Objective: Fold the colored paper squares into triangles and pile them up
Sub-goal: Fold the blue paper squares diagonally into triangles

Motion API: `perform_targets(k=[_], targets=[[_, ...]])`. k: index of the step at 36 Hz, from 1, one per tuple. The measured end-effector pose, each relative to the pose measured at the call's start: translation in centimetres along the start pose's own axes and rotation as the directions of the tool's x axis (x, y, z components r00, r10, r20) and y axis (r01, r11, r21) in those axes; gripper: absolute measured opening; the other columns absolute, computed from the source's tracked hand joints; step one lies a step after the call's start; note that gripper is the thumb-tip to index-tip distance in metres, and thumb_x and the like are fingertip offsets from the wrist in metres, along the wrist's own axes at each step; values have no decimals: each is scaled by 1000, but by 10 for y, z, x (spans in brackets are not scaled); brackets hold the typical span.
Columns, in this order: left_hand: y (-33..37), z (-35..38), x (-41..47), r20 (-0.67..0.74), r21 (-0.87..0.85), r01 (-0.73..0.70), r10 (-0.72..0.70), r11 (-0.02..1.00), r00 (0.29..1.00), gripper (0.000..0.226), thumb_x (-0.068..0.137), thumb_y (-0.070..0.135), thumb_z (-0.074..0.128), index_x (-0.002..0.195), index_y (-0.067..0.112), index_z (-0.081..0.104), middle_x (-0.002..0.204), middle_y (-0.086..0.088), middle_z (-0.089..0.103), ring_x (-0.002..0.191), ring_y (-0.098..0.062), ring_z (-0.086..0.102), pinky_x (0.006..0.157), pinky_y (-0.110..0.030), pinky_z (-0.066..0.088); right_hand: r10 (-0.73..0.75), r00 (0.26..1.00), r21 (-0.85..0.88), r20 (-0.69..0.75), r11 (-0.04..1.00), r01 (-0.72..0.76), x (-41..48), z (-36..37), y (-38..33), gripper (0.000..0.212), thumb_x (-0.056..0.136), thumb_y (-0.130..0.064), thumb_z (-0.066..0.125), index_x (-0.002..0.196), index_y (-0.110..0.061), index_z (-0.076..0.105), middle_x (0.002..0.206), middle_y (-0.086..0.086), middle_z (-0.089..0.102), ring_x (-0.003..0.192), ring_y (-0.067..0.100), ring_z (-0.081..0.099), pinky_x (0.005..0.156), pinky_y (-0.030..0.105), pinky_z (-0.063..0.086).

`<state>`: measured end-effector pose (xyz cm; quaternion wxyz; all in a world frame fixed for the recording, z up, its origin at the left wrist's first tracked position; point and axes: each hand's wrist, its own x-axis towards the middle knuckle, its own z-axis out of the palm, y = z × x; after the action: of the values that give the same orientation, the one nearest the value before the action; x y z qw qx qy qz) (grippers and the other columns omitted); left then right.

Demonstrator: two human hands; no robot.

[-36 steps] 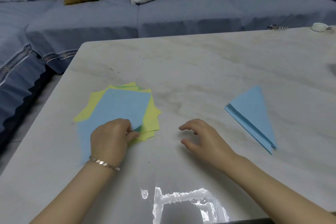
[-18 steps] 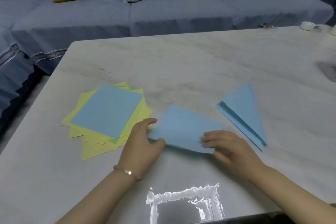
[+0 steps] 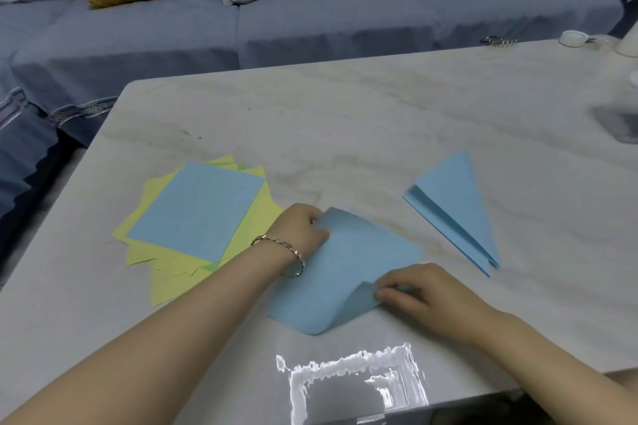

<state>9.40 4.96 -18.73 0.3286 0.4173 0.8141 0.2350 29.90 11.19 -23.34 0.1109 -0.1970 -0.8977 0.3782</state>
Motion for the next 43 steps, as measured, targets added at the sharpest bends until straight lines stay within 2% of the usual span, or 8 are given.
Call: perform_targets(k=[2,4,7,12,17,22,28,43], targets=[[3,5,-3,14,25,-83,83,996,996,28,86,7,51,60,14,43,59,1,40,56,-13,37,51,-24,28,15,988,72,-156,997,-4,3,0,-4,18,81,-41,57,80,-28,68,88,-30,62,88,-10,56,80,7,38],[7,8,-11,65,35,-163,161,986,985,24,89,9,48,66,6,48,65,-2,43,60,-14,37,52,-22,26,50,957,100,-286,995,-22,7,-2,-9,14,78,-44,62,72,-32,65,110,-28,54,106,-10,48,90,4,30],[10,11,-23,149,-8,-223,222,975,964,24,93,12,43,90,-7,58,80,-7,51,73,-14,41,60,-27,29,143,941,145,-307,984,-102,15,-10,-23,19,80,-32,71,69,-41,60,124,-26,44,116,-13,38,90,-1,24],[15,5,-43,99,-188,-151,171,970,980,30,95,22,42,77,1,53,74,-5,45,68,-14,37,61,-27,28,232,926,288,-297,947,-145,24,-14,-38,23,77,-21,73,62,-34,61,73,-22,65,76,-7,57,69,8,38],[13,2,-56,-190,-350,-217,158,912,969,14,85,23,62,71,25,61,65,13,59,57,4,53,58,-10,40,317,885,422,-340,893,-158,25,-11,-49,14,76,-17,73,63,-22,68,69,-13,68,63,-1,59,61,12,42],[5,10,-63,-379,-382,-276,123,882,917,33,73,6,73,73,37,61,62,13,60,52,3,52,57,-7,43,383,824,475,-417,865,-161,27,-9,-57,14,73,-14,75,67,-22,66,72,-15,67,69,1,62,66,11,45],[6,9,-72,-431,-413,-282,87,866,898,30,71,8,75,69,37,64,56,26,60,54,5,54,58,-2,39,405,808,508,-427,847,-156,26,-13,-71,14,71,-15,76,64,-21,66,75,-14,68,69,2,62,65,11,45],[12,4,-81,-411,-412,-237,53,880,910,23,66,15,79,60,32,64,51,20,61,47,4,52,52,-4,39,433,802,611,-411,784,-110,24,-17,-82,26,64,-1,80,71,-21,65,57,-10,65,55,4,57,59,9,46]])
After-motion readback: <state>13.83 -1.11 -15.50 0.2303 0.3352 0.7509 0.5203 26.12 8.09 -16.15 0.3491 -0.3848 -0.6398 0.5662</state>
